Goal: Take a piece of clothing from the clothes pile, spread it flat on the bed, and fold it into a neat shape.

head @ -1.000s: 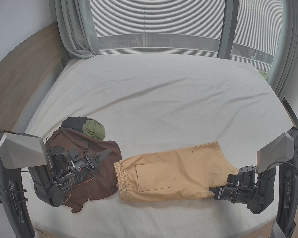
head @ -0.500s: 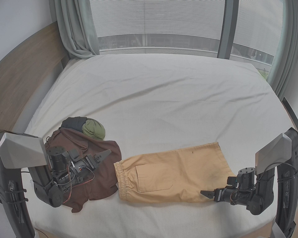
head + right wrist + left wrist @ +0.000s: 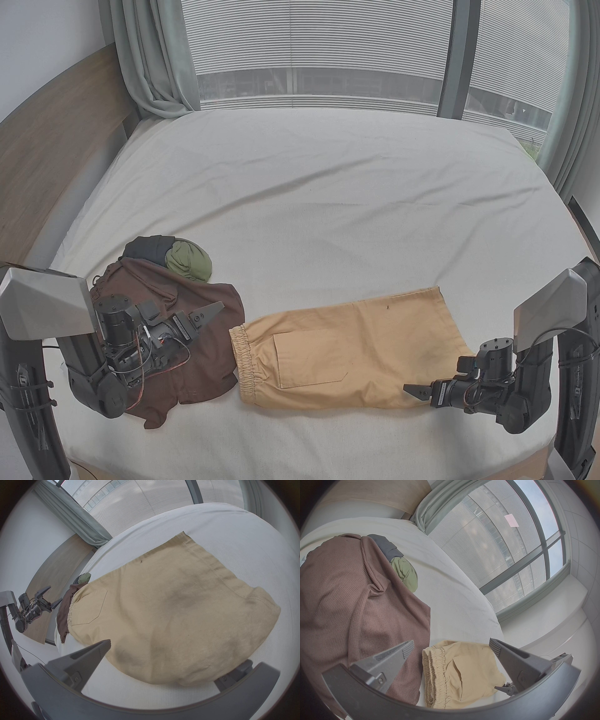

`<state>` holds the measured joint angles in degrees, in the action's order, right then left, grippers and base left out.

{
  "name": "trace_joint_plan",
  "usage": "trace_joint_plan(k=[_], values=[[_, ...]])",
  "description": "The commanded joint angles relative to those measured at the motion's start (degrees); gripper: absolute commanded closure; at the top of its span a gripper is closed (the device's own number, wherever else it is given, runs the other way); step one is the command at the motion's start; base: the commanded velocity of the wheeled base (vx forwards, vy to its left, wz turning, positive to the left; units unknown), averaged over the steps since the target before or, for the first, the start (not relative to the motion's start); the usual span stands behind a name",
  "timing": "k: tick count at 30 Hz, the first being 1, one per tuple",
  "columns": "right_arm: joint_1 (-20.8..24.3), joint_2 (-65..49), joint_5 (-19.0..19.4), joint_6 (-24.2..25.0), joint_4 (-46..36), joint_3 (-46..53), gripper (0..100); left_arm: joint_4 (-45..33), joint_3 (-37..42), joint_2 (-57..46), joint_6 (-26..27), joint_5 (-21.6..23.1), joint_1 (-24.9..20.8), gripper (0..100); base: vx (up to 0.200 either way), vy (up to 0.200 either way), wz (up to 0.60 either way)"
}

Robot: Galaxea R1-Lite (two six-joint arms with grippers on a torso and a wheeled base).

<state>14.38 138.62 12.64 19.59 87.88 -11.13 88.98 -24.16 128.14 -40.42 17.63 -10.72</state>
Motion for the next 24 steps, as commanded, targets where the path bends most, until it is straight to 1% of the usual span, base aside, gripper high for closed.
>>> trace_joint_plan(k=[1, 7, 8, 11, 12, 16, 17, 18, 24], values=[[6.9, -14.4, 2.1, -3.1, -0.1, 11.1, 0, 0.1, 3.0, -3.0, 4.7, 8.7, 2.0, 0, 0.000, 0.000, 0.00], [7.9, -20.3, 3.5, -3.2, 0.4, 11.0, 0, 0.1, 3.8, -3.2, 4.6, 10.0, 1.9, 0, 0.000, 0.000, 0.00], [7.9, -22.4, 4.3, -3.2, 0.3, 9.9, 0, 0.1, 3.9, -3.2, 4.6, 10.3, 2.0, 0, 0.000, 0.000, 0.00], [7.5, -24.3, 4.8, -3.2, 0.3, 8.1, 0, 0.1, 3.9, -3.2, 4.6, 10.5, 2.1, 0, 0.000, 0.000, 0.00], [7.1, -25.3, 4.8, -3.2, -0.3, 5.3, 0, 0.1, 3.9, -3.2, 4.6, 10.5, 2.0, 0, 0.000, 0.000, 0.00], [4.2, -25.6, 7.1, -2.8, -0.4, 1.8, 0, 0.1, 4.0, -3.0, 4.6, 10.5, 1.6, 0, 0.000, 0.000, 0.00], [4.2, -25.6, 7.1, -2.8, -0.4, 1.8, 0, 0.1, 4.0, -3.0, 4.6, 10.5, 1.6, 0, 0.000, 0.000, 0.00], [2.8, -25.2, 7.4, -2.9, -0.3, 0.8, 0, 0.1, 4.2, -2.7, 4.5, 10.5, 1.6, 0, 0.000, 0.000, 0.00], [2.4, -23.6, 7.7, -2.8, 0.2, 0.3, 0, 0.1, 3.9, 0.2, 4.4, 10.6, 1.3, 0, 0.000, 0.000, 0.00]])
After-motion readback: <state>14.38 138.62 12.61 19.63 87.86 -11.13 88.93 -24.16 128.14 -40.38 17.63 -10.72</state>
